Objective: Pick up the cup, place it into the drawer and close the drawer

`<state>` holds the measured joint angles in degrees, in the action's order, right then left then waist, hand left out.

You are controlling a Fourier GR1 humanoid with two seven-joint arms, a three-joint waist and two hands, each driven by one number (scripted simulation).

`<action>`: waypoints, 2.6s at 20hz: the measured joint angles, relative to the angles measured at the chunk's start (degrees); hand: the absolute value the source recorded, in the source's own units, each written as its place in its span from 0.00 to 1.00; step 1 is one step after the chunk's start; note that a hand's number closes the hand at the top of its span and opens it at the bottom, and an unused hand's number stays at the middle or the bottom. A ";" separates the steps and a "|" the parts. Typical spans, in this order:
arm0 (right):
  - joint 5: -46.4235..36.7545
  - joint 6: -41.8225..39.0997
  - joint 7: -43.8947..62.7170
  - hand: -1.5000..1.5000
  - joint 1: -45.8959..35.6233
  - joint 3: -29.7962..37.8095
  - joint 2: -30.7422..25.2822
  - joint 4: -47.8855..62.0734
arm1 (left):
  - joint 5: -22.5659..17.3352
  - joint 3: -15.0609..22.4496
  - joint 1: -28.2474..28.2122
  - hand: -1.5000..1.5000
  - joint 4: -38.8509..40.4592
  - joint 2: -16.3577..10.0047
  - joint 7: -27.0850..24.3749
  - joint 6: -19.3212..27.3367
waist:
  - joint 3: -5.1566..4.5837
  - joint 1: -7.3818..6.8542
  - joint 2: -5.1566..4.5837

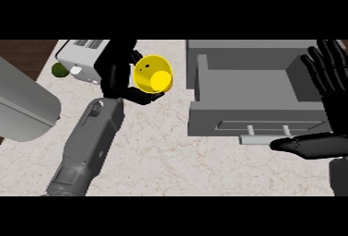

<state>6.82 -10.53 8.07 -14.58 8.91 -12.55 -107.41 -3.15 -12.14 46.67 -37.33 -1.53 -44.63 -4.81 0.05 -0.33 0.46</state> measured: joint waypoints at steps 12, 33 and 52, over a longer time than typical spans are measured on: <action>-1.47 0.11 -3.59 0.00 0.21 -0.42 1.02 2.24 | -4.91 10.27 18.30 1.00 -3.30 1.43 21.99 15.77 | 0.00 1.60 -0.56; 1.11 -3.32 -4.80 0.00 -5.75 -1.98 0.70 5.77 | -13.36 29.51 29.16 0.00 20.68 1.52 31.97 19.98 | 0.10 9.88 -2.75; 8.92 -24.27 1.80 0.00 -7.40 -15.70 -5.06 6.06 | -29.80 26.70 26.41 0.00 14.81 1.53 18.82 20.35 | -0.08 9.79 -2.48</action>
<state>15.74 -34.79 9.87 -21.98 -6.80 -17.60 -101.34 -32.95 14.56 73.08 -22.52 0.00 -25.81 15.54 -0.03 9.46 -2.02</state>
